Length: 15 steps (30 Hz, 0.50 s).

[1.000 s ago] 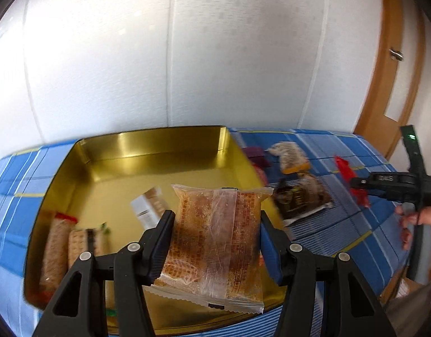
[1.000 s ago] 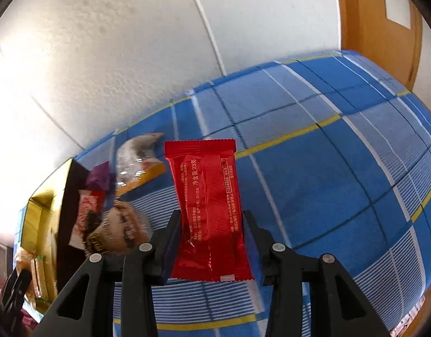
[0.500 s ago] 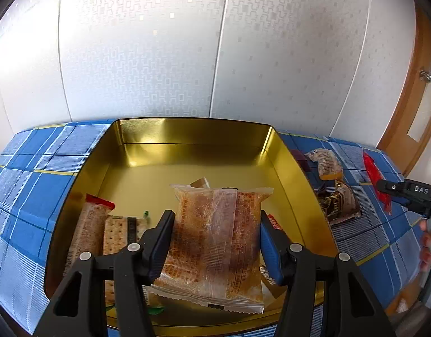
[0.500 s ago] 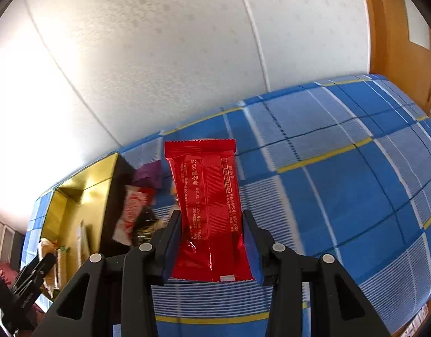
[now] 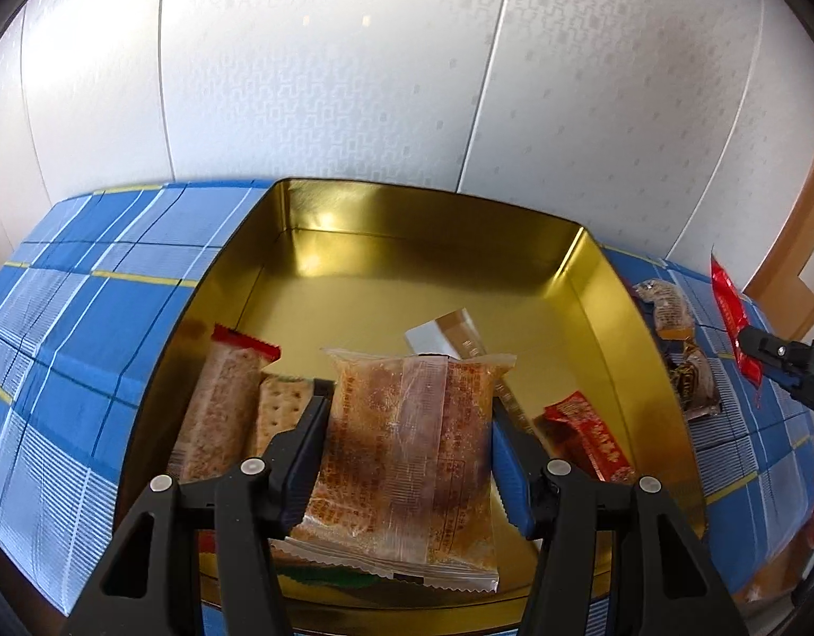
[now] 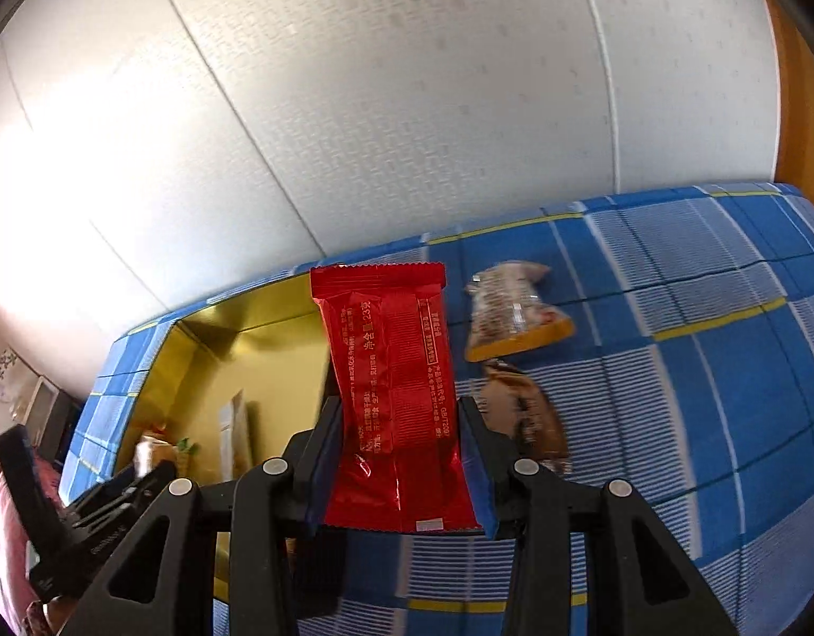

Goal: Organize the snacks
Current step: 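Release the pastry bag into the tray with the left gripper while the right holds the red pack, then carry the red pack into the tray and open the right gripper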

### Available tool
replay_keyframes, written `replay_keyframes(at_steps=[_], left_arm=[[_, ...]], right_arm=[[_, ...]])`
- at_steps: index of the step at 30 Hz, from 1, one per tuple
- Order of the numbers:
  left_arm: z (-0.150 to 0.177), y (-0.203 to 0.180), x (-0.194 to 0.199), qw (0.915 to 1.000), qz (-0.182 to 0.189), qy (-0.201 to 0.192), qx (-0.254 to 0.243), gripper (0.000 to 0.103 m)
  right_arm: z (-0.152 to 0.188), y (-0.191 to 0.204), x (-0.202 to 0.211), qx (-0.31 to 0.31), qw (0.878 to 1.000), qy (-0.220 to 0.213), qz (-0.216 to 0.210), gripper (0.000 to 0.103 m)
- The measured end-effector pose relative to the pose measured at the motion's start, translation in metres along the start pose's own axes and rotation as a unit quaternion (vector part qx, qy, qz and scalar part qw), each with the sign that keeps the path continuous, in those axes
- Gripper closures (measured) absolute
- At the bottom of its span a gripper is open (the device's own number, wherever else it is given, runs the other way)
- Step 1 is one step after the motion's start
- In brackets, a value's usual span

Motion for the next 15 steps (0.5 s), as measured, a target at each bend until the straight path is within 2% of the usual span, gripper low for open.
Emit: replay_keyframes(at_steps=[5, 9, 15], left_arm=[[0.007, 0.001, -0.012, 0.9997, 0.003, 0.024, 0.005, 0.045], [0.007, -0.003, -0.013, 0.9997, -0.009, 0.019, -0.010, 0.040], [0.009, -0.004, -0.015, 0.9993, -0.021, 0.024, -0.021, 0.040]], right_arm=[[-0.001, 0.020, -0.001, 0.012, 1.000, -0.004, -0.023, 0.061], [0.002, 0.033, -0.006, 0.023, 0.999, 0.000, -0.035, 0.061], [0.008, 0.049, -0.011, 0.039, 0.998, 0.007, -0.047, 0.061]])
Point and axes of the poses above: each gripper's, at about its wrist camera, not at the fingertips, and x roughly against the way its jaws point, y to its left, z to its underside, the point moved 7 cm from there along -x, roughly the way its jaws point, and after that the axes turned 1 degree about z, right-handed, at the moved point
